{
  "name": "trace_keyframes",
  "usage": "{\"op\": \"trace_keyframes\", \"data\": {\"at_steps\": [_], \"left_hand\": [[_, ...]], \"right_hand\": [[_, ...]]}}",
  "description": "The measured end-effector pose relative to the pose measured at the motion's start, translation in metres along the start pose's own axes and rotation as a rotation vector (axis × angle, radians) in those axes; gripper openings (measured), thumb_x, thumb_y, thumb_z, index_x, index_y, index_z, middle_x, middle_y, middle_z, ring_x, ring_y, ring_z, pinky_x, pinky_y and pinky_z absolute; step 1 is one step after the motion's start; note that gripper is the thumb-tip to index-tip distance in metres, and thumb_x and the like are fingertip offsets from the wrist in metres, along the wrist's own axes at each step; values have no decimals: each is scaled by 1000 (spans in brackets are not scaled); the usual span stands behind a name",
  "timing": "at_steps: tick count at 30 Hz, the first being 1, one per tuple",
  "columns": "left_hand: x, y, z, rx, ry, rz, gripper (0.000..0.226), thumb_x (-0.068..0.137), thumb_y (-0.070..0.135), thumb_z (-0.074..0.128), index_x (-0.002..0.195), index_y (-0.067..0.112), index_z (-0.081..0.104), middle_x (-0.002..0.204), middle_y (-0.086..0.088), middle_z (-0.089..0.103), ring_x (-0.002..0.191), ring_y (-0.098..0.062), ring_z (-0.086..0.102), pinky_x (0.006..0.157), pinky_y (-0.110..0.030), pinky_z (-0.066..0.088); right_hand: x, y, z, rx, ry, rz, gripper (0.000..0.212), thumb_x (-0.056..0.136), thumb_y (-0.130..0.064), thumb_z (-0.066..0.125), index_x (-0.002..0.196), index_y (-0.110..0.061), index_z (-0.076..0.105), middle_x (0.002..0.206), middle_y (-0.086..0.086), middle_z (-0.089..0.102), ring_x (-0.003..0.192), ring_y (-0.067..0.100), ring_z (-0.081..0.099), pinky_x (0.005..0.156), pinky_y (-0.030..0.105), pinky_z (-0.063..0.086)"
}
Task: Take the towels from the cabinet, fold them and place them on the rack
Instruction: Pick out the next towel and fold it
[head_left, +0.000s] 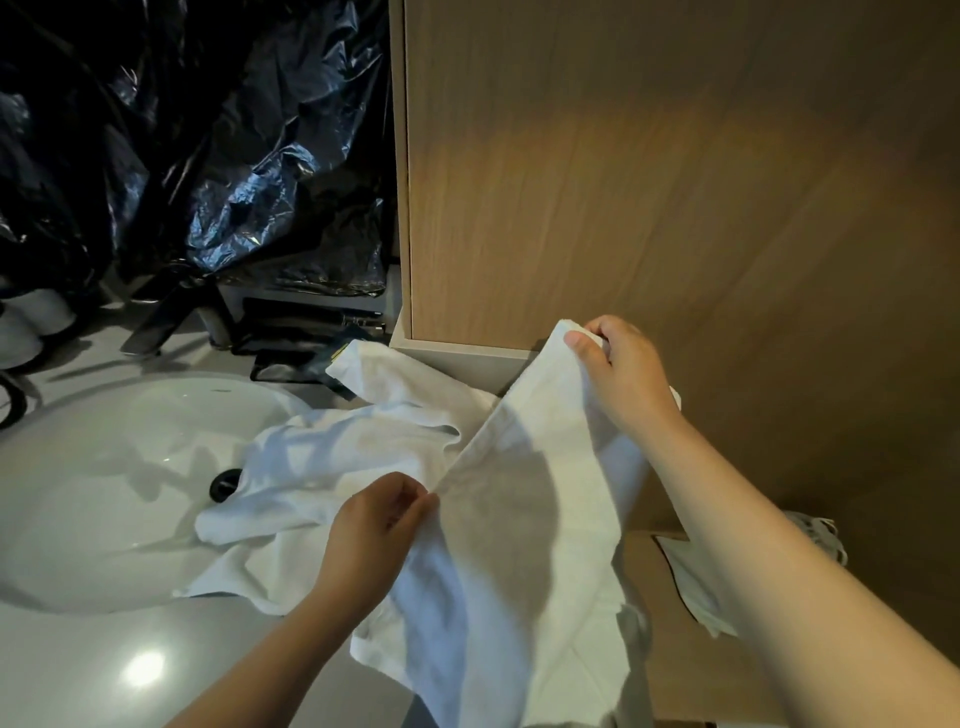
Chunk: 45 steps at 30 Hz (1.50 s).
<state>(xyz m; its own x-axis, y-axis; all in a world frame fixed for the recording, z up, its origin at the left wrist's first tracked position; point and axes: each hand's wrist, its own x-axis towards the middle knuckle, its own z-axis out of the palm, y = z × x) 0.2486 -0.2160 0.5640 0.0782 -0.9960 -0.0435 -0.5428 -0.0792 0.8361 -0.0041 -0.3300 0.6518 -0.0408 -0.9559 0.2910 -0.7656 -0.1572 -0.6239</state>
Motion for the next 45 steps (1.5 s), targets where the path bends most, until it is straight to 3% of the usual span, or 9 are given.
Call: {"op": "trace_keyframes", "data": {"at_steps": [7, 12, 17, 24, 29, 34, 40, 43, 45], "left_hand": [[-6, -10, 7, 36, -83, -72, 16, 93, 35, 59, 80, 27, 63, 68, 9, 66, 66, -4, 61, 59, -15, 43], [-17, -24, 13, 194, -110, 26, 43, 96, 36, 52, 61, 12, 43, 51, 3, 37, 48, -9, 36, 51, -22, 31], [-12, -34, 6, 185, -85, -51, 45, 97, 38, 49, 58, 18, 40, 54, 0, 45, 52, -9, 42, 54, -23, 32], [-26, -48, 8, 95, -148, -59, 32, 97, 36, 51, 76, 18, 68, 85, 5, 63, 82, -6, 57, 71, -11, 38], [-31, -50, -5, 39, -316, -51, 22, 98, 36, 49, 88, 35, 68, 104, 22, 61, 98, 3, 57, 82, -6, 37], [-38, -50, -3, -17, -257, -93, 26, 99, 33, 49, 84, 22, 67, 97, 9, 61, 92, -4, 58, 81, -18, 41], [-51, -31, -6, -141, -150, -94, 31, 95, 36, 52, 76, 15, 65, 85, 8, 61, 83, -7, 58, 76, -16, 42], [-51, -28, -8, -241, -320, -259, 50, 98, 41, 47, 78, -3, 57, 74, -1, 53, 72, -13, 51, 73, -27, 40], [-51, -29, -9, -285, -446, -339, 48, 99, 43, 43, 76, 4, 56, 75, -7, 48, 71, -17, 47, 69, -29, 38]], "right_hand": [[4, 4, 16, -64, -65, 87, 23, 101, -30, 50, 86, -12, 51, 86, 2, 53, 86, 22, 48, 75, 33, 33], [6, 4, 17, -98, -52, 80, 24, 101, -32, 50, 91, -11, 54, 93, 4, 53, 86, 23, 48, 72, 30, 31], [2, 11, 16, -190, -57, 49, 30, 101, -33, 50, 100, -5, 59, 95, 6, 53, 83, 22, 46, 69, 29, 28], [-2, 15, 15, -223, -64, 65, 35, 103, -34, 47, 103, -1, 60, 102, 16, 61, 94, 32, 55, 72, 31, 32], [0, 11, 15, -194, -63, 83, 36, 103, -35, 46, 106, -2, 58, 103, 16, 63, 97, 34, 56, 73, 34, 36], [0, 11, 16, -238, -106, 116, 38, 104, -38, 42, 113, -3, 55, 104, 17, 66, 98, 38, 58, 71, 36, 37], [0, 11, 12, -235, -92, 136, 39, 104, -38, 42, 113, -2, 55, 106, 18, 66, 99, 38, 58, 74, 37, 39], [-1, 11, 11, -200, -71, 148, 39, 104, -37, 43, 111, -2, 55, 105, 17, 65, 98, 37, 58, 73, 37, 39], [-2, 10, 11, -183, -68, 143, 37, 104, -37, 43, 109, -2, 55, 102, 15, 65, 96, 36, 57, 71, 35, 37]]}}
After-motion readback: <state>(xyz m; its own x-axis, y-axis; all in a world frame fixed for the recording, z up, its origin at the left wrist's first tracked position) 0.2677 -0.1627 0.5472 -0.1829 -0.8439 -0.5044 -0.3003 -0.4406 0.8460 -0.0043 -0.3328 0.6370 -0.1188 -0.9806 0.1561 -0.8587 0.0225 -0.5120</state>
